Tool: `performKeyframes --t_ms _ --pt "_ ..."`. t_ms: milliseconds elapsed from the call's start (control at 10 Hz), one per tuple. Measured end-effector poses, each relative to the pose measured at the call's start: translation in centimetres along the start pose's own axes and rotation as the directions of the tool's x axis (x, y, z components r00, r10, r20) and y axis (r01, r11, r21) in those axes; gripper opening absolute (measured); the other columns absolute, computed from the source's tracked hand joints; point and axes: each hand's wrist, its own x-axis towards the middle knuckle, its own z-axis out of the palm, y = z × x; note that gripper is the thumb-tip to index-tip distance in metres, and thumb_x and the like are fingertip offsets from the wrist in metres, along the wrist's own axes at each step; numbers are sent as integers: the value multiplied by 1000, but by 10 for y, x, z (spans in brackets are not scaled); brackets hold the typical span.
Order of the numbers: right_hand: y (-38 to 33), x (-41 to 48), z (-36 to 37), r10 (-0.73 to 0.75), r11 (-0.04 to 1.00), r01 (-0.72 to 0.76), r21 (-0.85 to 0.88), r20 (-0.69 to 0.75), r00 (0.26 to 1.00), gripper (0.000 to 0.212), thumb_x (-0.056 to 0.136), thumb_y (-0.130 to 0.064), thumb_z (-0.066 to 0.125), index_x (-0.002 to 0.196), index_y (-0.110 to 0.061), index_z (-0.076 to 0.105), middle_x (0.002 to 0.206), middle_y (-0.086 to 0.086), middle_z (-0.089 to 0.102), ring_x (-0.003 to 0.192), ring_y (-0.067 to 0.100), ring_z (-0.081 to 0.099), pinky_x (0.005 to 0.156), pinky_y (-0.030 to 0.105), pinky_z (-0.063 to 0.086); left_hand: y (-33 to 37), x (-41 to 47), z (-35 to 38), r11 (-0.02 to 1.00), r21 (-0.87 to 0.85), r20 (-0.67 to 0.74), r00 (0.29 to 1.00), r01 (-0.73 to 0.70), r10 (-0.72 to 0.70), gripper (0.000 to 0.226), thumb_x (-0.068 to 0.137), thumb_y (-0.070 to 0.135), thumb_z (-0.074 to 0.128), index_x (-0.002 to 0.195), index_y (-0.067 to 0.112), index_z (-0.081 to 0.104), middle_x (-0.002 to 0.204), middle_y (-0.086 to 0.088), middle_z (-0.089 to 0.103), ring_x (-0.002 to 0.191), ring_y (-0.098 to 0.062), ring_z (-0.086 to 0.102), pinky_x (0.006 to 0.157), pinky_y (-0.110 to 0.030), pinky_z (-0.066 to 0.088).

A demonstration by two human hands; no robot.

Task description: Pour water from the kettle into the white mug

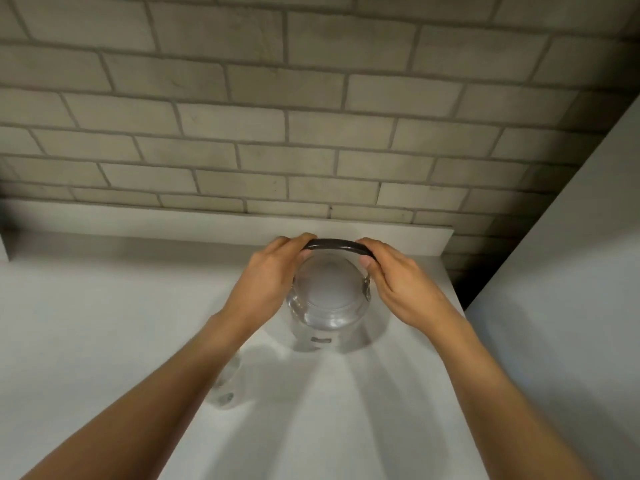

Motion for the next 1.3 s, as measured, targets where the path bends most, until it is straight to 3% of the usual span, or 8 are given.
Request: performKeyframes --t_ms 100,300,500,600,700,1000,1200,1300 --pt "21 33 31 24 996 -27 81 46 999 26 108 -43 35 124 -34 52 107 -13 64 91 -6 59 76 14 42 -43 27 21 999 -5 34 999 35 -35 34 108 22 51 141 20 61 107 -2 65 90 -14 59 80 1 36" --pt "35 59 51 95 984 -106 140 85 992 28 106 -36 39 121 -25 60 97 -7 69 81 3 62 67 20 44 -76 42 44 992 -59 118 988 109 -102 45 107 8 44 145 30 55 114 -3 59 100 -13 63 90 -23 48" --pt "43 70 58 96 985 -111 132 115 989 29 110 -31 39 127 -23 61 88 -21 60 79 0 59 69 20 45 -95 50 53 988 -79 138 983 130 -118 47 108 8 44 145 35 54 112 9 55 93 8 61 83 -2 41" --pt "46 79 65 89 985 -105 134 122 989 29 110 -28 39 129 -23 61 87 -25 56 78 -5 57 70 15 41 -102 56 57 986 -85 133 983 141 -129 45 108 7 44 144 31 56 112 7 56 93 3 63 86 -3 43" --pt "54 84 72 84 986 -99 135 108 991 31 109 -30 41 133 -25 60 87 -29 55 79 -9 55 67 6 37 -108 60 64 991 -65 131 985 117 -108 39 109 13 45 144 27 56 114 4 56 100 -15 63 95 -23 46" --pt "60 94 80 71 980 -88 177 100 992 31 108 -23 44 135 -24 61 88 -16 61 74 6 63 69 15 44 -121 69 71 995 -43 106 991 84 -79 33 108 14 45 138 21 58 120 -7 62 107 -26 64 96 -31 49" --pt "59 90 73 94 980 -109 167 95 991 42 104 -38 56 144 -24 57 120 -1 65 84 11 64 90 30 51 -115 68 66 987 -41 178 973 157 -147 46 107 33 50 153 32 42 144 -2 49 131 -19 50 103 -24 33" --pt "52 85 64 149 984 -147 103 -17 989 53 104 -40 56 152 -18 48 137 2 58 91 9 60 91 28 45 -98 72 57 994 -31 84 991 108 -105 52 105 38 53 155 31 39 150 1 43 136 -16 45 105 -26 36"
